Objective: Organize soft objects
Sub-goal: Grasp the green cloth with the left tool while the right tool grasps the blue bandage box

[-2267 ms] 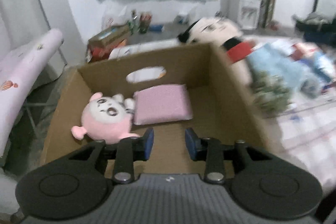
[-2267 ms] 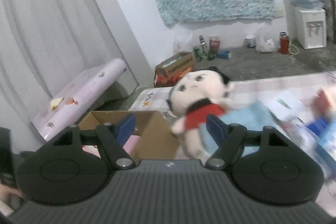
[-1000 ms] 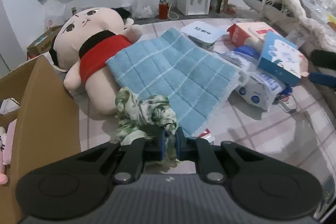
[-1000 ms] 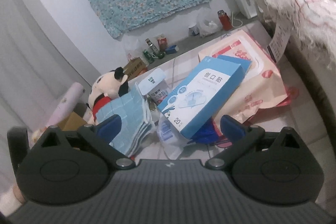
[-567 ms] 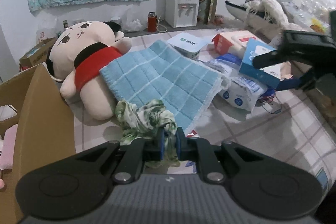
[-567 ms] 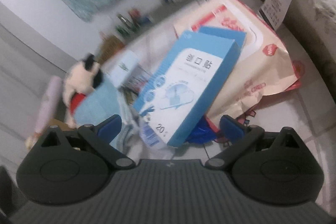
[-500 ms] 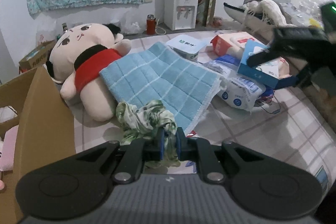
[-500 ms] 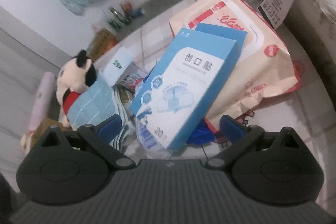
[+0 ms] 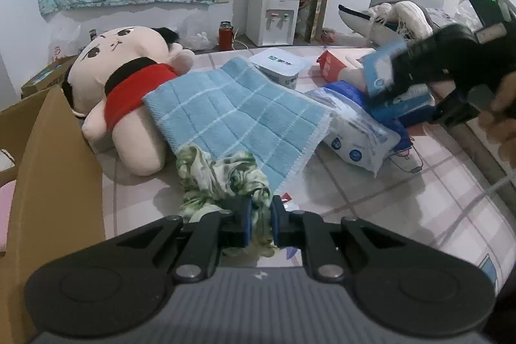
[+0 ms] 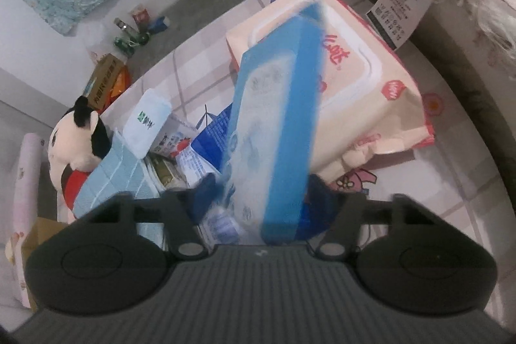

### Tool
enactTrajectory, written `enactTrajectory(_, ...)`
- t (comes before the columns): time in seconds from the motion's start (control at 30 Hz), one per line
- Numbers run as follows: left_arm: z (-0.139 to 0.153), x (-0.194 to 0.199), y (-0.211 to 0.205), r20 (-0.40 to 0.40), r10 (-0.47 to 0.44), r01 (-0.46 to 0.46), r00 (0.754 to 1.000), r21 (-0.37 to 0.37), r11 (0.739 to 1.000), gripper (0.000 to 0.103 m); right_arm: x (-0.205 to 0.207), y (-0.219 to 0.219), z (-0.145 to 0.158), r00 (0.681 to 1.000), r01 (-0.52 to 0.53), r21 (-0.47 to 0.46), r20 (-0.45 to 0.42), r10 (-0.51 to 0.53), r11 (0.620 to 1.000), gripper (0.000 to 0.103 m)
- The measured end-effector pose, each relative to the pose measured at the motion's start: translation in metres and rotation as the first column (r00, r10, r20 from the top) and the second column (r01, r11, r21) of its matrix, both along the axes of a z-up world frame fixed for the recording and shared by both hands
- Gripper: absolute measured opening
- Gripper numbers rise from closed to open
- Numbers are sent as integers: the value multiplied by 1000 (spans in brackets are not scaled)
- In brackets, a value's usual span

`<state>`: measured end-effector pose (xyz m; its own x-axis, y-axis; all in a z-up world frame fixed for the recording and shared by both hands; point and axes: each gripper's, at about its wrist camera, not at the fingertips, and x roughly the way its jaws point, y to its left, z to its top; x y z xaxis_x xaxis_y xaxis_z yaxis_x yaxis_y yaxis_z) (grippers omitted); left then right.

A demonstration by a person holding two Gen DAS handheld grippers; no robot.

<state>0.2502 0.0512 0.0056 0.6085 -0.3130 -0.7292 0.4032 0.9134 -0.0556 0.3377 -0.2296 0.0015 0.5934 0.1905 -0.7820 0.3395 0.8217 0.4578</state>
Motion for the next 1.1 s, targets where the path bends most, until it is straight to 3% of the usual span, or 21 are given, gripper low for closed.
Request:
enactTrajectory(0.07, 1, -1, -1, 2, -7, 7, 1000, -1, 1000, 13, -4, 2, -1, 999, -33, -39, 6, 34, 999, 27)
enactTrajectory(0.13, 1, -1, -1, 5, -5, 5, 1000, 2, 1000, 13, -13, 1, -2, 998, -54, -19, 20, 54, 998, 24)
enactTrajectory(0.43, 2, 2, 4, -2, 10, -10, 1000, -11, 1000, 14, -72, 4, -12, 979, -188, 49, 87, 184, 981, 23)
enactTrajectory(0.57, 3, -1, 3, 6, 0, 0, 1000, -2, 1000, 14, -105, 8, -14, 962, -253, 32, 110, 249, 967, 23)
enactTrajectory(0.63, 3, -3, 1, 7, -9, 9, 1000, 2, 1000, 14, -113, 4, -19, 960, -268, 79, 106, 260, 960, 24)
enactTrajectory(0.7, 3, -5, 0, 3, -16, 16, 1000, 6, 1000, 15, -121, -6, -22, 964, -254, 121, 108, 241, 960, 28)
enactTrajectory(0.77, 1, -4, -2, 1, -19, 19, 1000, 16, 1000, 15, -125, -16, -23, 966, -247, 102, 98, 238, 964, 56)
enactTrajectory(0.83, 0, -4, -3, -1, -21, 21, 1000, 25, 999, 16, -124, -16, -23, 967, -243, 48, 89, 238, 969, 72)
enactTrajectory(0.97, -1, -6, -5, 8, -23, 23, 1000, 39, 999, 18, -121, -19, -17, 948, -292, -43, 118, 295, 955, 88)
enactTrajectory(1.1, -3, -4, -7, 9, -25, 25, 1000, 51, 998, 18, -108, -18, -10, 943, -285, -180, 123, 309, 942, 90)
